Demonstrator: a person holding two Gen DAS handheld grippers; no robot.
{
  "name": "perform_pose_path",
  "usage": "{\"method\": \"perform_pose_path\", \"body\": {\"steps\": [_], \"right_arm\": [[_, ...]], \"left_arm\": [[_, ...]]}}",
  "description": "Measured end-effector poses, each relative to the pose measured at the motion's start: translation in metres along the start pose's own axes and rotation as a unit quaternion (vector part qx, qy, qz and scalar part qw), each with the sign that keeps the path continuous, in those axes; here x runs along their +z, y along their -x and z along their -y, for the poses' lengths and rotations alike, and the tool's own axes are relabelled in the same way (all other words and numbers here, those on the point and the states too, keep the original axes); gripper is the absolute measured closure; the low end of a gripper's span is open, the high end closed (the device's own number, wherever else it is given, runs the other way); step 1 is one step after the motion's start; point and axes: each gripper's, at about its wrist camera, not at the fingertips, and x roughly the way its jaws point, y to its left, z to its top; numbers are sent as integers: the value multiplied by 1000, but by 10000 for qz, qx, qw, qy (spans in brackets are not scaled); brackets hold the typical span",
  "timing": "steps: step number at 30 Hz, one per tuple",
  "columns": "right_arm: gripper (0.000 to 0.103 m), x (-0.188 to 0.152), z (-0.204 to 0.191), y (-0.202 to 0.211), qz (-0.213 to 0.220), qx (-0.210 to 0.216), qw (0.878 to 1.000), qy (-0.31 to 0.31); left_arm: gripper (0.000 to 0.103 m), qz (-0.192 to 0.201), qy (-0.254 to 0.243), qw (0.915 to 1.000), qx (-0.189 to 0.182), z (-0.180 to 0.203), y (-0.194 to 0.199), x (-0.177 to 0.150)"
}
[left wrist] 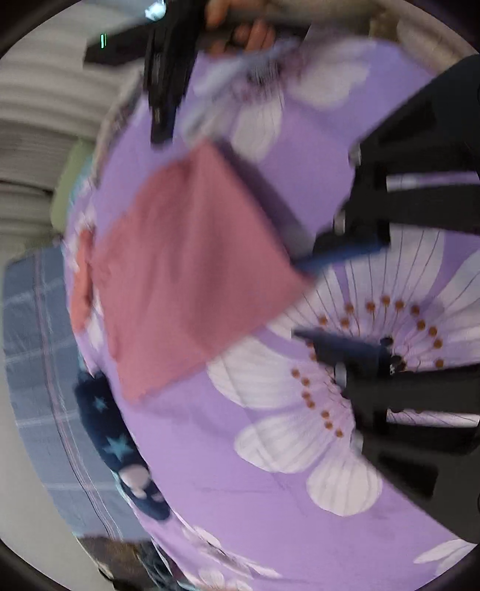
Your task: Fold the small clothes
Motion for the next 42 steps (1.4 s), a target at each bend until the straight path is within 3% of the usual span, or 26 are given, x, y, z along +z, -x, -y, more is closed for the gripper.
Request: {"method": "perform_pose_path", "body": {"steps": [4, 7, 10, 18, 20, 22, 25, 27, 29, 32, 33, 34, 36, 38, 40, 42], "right_arm": [[84, 28, -13, -14, -33, 74, 9996, 264], [80, 45, -24, -32, -83, 49, 9993, 371], [72, 66, -29, -53, -165, 42, 9990, 411], [65, 121, -36, -128, -476, -506, 9950, 713], [92, 128, -38, -145, -540, -604, 9936, 788], [96, 132, -42, -152, -559, -696, 9922, 872], [96, 137, -51, -130, -22, -215, 9945, 1024], [96, 139, -49, -117, 330, -187, 9933, 1088], [96, 139, -39, -125, 228, -302, 9936, 1069], [96, 133, -10, -160, -460, -474, 9947, 786], [94, 133, -6, -157, -387, -364, 9963, 676], [82, 134, -7, -151, -286, -321, 9972, 616], [77, 135, -12, -135, 9, -408, 9971, 646], [77, 135, -24, -118, 189, -386, 9955, 840], [85, 130, -35, -103, 177, -134, 9949, 989], [86, 118, -53, -88, 134, 192, 9913, 1294]], "left_arm": [[87, 341, -457, 9984, 0, 13, 5, 23], [87, 130, -338, 9991, -202, 15, -25, 33], [86, -229, -269, 9993, -144, 18, -61, 26], [83, -81, -77, 9993, -361, 11, -57, 19], [82, -90, -100, 9994, -331, 13, -57, 18], [82, -94, -111, 9994, -327, 12, -58, 20], [82, -68, -94, 9993, -358, 12, -58, 18], [82, -52, -104, 9993, -354, 12, -59, 19], [82, -40, -117, 9994, -335, 13, -58, 18], [82, -22, -133, 9994, -313, 14, -58, 18], [82, -9, -131, 9994, -306, 15, -58, 18], [81, 3, -122, 9995, -303, 15, -58, 17], [81, 5, -99, 9995, -306, 15, -57, 16], [81, 11, -103, 9995, -310, 15, -55, 17], [81, 47, -84, 9993, -355, 15, -49, 19], [81, 154, -41, 9987, -483, 12, -41, 24]]}}
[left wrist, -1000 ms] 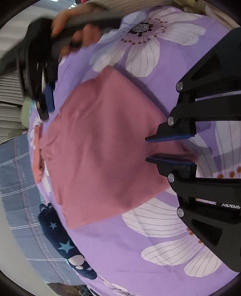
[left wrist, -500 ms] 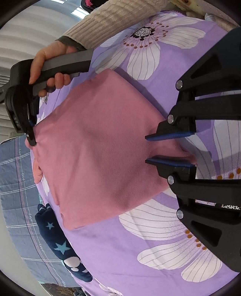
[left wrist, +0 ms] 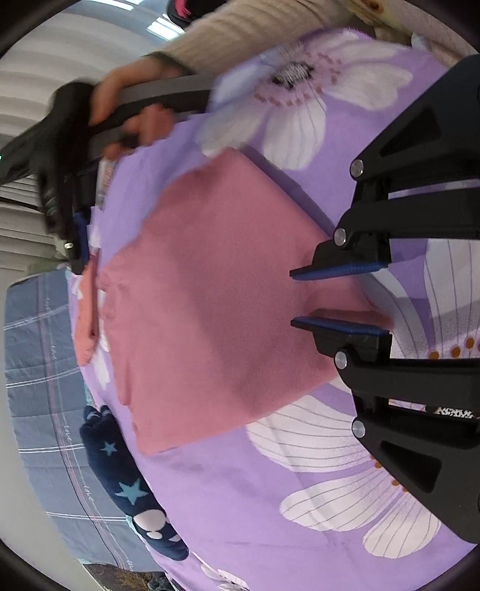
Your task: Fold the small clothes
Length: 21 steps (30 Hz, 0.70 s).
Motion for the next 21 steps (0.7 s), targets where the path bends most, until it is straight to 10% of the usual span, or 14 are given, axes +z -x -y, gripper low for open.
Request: {"method": "perform_pose_path", "body": {"steps": [6, 10, 21], "right_arm": [[86, -39, -28, -13, -487, 111, 9972, 552], [101, -55, -9, -44, -704, -435, 9964, 179], [95, -13, -27, -29, -409, -406, 9966, 597]], "left_arm": [[81, 448, -41, 9986, 282, -15, 9, 40], [76, -54, 146, 9945, 1032, -47, -47, 44], [74, 102, 548, 9946, 879, -57, -31, 42]]}}
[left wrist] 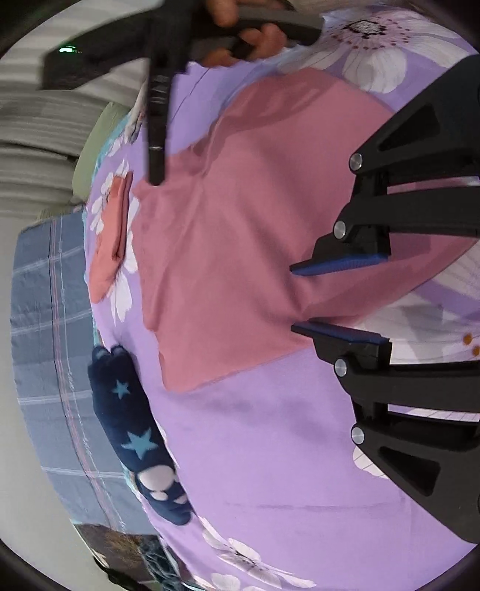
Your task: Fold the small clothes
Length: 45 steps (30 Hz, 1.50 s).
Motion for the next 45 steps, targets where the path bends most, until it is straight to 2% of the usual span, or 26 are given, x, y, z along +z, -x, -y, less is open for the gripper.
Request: {"method": "perform_pose_path", "body": {"steps": [2, 5, 7, 8, 10, 12, 14, 16, 18, 19, 20, 21, 23, 25, 28, 30, 36, 45], "right_arm": [[95, 21, -14, -12, -206, 159, 9995, 167], [95, 39, -34, -46, -593, 599, 9960, 301], [96, 44, -44, -77, -1008, 684, 9922, 274], [101, 45, -47, -101, -1273, 536, 9900, 281], [103, 49, -48, -130, -1273, 213, 9908, 397], [103, 63, -42, -141, -1151, 325, 9928, 67], [103, 72, -38, -136, -1037, 391, 9936, -214], [99, 73, -40, -115, -804, 181, 9966, -76], [88, 70, -34, -88, -539, 76, 9985, 57], [77, 67, -30, -73, -423, 115, 9990, 98], [73, 64, -21, -51, -267, 158, 9995, 115], [66, 59, -11, -31, -150, 124, 9997, 115], [61, 49, 8, -4, -114, 49, 9999, 52], [54, 33, 31, 14, -248, 95, 9995, -148], [52, 4, 56, 25, -669, 360, 9955, -573], [52, -11, 59, 26, -837, 580, 9924, -693], [52, -29, 54, 0, -1188, 835, 9860, -824], [53, -21, 59, -29, -1097, 1209, 9806, -1083]], "left_arm": [[73, -7, 134, 9999, -84, -3, -4, -1], [72, 39, -33, 10000, 38, 2, -7, -3], [72, 61, -177, 9998, 118, 6, -7, -5], [72, 67, -201, 9997, 131, 6, -7, -5], [72, 94, -216, 9996, 131, 6, -8, -6], [72, 114, -177, 9997, 93, 5, -6, -7], [71, 118, -123, 9999, 27, 3, -5, -8], [70, 117, -78, 9999, -30, 1, -4, -8], [64, 133, -2, 9999, -84, -2, -1, -8], [56, 126, 48, 9999, -83, -4, 1, -8], [47, 122, 138, 9998, -63, -9, 3, -8], [45, 139, 217, 9996, -63, -13, 4, -8], [36, 175, 367, 9992, -58, -21, 6, -8], [35, 138, 572, 9982, -69, -30, 5, -7], [35, -38, 761, 9965, -347, -35, -1, -6], [35, -81, 694, 9962, -520, -29, -3, -4], [35, -199, 526, 9965, -616, -17, -15, 2], [34, -281, 733, 9925, -934, -29, -34, 13]]}}
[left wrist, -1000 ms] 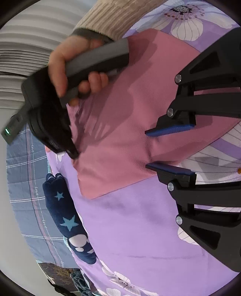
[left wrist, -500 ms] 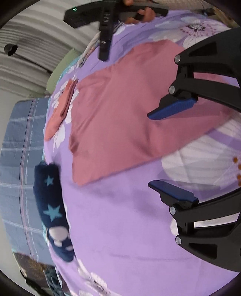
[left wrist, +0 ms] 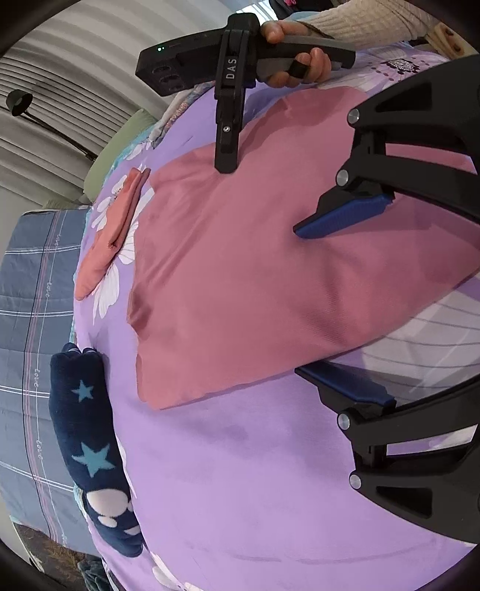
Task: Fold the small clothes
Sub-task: 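Grasp the folded pink shirt with both grippers and lift it off the bedspread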
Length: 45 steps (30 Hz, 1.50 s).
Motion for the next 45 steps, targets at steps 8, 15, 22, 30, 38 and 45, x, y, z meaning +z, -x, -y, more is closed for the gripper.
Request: {"method": "perform_pose_path", "body": {"steps": [8, 15, 22, 30, 38, 45], "right_arm": [[53, 9, 2, -7, 67, 96, 9999, 27], [53, 9, 1, -9, 158, 90, 9998, 75], [58, -10, -7, 8, -10, -46, 9996, 262], [75, 6, -15, -15, 116, -393, 9989, 233], [84, -12, -69, 55, 1219, -660, 9863, 896], [84, 1, -101, 145, 2361, -954, 9589, 1251]], "left_arm": [[29, -24, 11, 9999, -130, -4, -16, 17], [25, 0, -121, 9997, -222, -3, -30, 30], [41, -15, -382, 9992, -71, 0, -17, 23], [78, 176, -495, 9985, 182, 14, -21, 39], [81, 1002, -1331, 9855, 322, 72, 52, 52], [82, 1719, -1858, 9669, 315, 121, 91, 97]]}}
